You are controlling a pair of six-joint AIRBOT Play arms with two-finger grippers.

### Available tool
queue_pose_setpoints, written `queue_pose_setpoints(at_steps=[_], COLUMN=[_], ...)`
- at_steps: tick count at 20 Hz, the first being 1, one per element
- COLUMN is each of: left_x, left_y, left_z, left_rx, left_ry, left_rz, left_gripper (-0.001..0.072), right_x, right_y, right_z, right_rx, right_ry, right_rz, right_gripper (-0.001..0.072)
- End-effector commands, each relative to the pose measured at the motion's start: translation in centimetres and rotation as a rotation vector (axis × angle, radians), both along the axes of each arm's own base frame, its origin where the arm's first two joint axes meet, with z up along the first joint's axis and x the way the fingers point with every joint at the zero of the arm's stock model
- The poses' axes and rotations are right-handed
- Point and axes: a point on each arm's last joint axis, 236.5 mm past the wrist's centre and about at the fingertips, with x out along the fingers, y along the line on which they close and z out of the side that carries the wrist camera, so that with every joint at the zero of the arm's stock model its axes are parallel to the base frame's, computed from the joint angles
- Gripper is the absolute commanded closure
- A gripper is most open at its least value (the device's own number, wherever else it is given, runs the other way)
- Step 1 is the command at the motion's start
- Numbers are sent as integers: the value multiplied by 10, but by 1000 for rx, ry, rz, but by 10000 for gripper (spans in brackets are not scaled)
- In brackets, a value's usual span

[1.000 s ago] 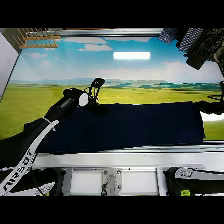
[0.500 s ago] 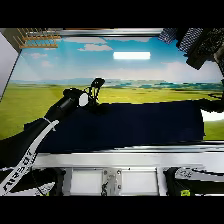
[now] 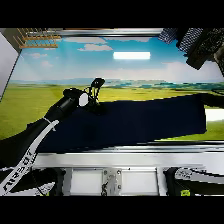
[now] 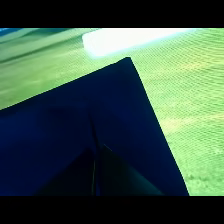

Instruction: Fold the clothes and pants, and hang the long-sleeved shirts on hangers.

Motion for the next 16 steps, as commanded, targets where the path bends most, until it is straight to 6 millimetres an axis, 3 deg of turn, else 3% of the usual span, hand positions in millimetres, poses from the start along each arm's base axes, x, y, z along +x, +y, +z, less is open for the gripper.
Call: queue_pose_setpoints(at_steps=[1,4,5,6,7,9,13,16], left_x=[0,0,0,0,0,0,0,0], left_y=[0,0,0,0,0,0,0,0], left_z=[0,0,0,0,0,0,0,0], left_rx=[0,1,0,1,1,1,0,1], left_ry=[0,1,1,1,1,1,1,1], left_rz=[-1,-1,0,-1,0,0,0,0], left_gripper=[698,698,698,698,698,698,699,698], right_x=[13,16,15,15,16,10,-30,-54], right_y=[2,7,6,5,3,-4,-17,-31], right_z=[0,-16,-21,-25,-28,-30,-38,-56], right_rx=[-13,4,10,19,23,22,91,204], right_ry=[-29,-5,4,10,19,83,303,391], right_rz=[-7,1,-1,-12,-15,-24,71,72], right_gripper=[701,688,560,263,172,199,196,189])
